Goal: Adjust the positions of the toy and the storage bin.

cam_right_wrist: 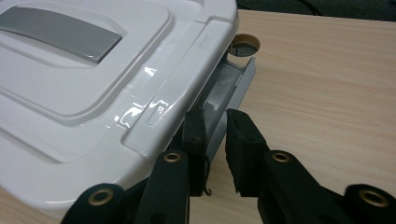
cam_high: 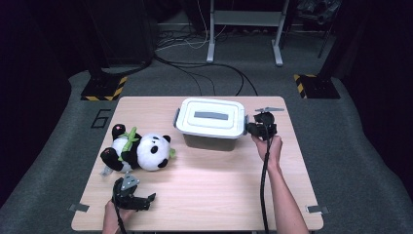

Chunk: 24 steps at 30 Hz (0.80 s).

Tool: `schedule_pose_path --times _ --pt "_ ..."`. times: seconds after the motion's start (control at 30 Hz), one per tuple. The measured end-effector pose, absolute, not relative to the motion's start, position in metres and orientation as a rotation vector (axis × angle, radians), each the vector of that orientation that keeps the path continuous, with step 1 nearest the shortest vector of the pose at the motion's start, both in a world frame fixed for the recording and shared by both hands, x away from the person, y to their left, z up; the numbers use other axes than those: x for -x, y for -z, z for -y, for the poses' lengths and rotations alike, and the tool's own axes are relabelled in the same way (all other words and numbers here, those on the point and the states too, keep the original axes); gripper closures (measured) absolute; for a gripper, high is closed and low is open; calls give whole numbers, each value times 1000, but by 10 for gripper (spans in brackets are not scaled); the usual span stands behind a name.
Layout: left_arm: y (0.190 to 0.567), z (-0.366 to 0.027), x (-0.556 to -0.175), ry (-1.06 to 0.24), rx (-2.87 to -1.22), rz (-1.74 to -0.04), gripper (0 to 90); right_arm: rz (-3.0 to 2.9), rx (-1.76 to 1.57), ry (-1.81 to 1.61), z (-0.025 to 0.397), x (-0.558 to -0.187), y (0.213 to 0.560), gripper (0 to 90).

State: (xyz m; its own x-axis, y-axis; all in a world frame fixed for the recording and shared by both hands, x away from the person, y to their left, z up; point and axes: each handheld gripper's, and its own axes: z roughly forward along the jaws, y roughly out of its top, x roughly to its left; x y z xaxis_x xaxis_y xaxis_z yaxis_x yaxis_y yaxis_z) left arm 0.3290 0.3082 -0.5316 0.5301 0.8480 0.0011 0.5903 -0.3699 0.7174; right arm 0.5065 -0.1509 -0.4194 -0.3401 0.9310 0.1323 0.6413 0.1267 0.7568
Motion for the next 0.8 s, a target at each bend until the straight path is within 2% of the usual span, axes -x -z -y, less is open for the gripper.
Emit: schedule_pose_path --times 0.8 --pt "532 -308 -329 -492 -2097 -1161 4 -2016 -1577 -1030 174 -464 418 773"
